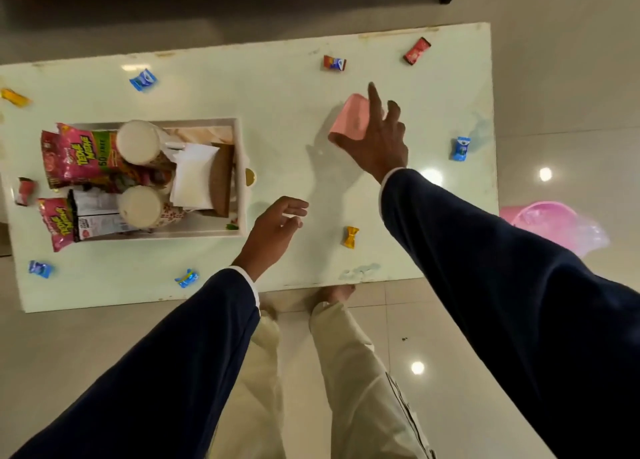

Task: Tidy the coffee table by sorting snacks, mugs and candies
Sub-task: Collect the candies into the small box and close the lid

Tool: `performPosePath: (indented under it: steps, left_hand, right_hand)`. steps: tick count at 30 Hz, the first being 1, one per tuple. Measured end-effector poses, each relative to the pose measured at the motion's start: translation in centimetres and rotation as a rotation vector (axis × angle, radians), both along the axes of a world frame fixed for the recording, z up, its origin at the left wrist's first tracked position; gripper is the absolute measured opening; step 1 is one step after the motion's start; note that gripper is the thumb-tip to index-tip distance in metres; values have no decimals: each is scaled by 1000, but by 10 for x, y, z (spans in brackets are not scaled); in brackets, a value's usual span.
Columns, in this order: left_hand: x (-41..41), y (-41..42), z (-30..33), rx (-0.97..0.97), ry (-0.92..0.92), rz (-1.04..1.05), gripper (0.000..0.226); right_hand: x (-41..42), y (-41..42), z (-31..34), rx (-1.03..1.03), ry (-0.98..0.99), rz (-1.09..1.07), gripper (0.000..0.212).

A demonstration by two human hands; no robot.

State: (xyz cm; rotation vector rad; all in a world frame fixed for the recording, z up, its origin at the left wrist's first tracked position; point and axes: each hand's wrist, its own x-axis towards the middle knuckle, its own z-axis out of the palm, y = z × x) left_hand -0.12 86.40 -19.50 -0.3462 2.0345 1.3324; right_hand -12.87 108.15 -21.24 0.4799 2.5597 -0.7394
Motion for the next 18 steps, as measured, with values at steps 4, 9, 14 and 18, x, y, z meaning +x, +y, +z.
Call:
performPosePath:
  steps: [4, 9, 14, 18]
  left_hand:
    - [-2, 5, 1, -5, -30, 18, 28]
    - [-6, 9, 1, 56, -45, 68, 26]
    - [-13, 21, 6, 123, -71, 302, 24]
    - [-16, 19, 17, 342, -274, 557, 53]
  right_hand:
    - [-5, -21, -11, 77, -103, 92, 115]
    - [11, -15, -15, 110, -40, 150, 105]
    - [33, -4, 0, -325, -69, 156, 108]
    - [99, -12, 30, -611, -53, 262, 115]
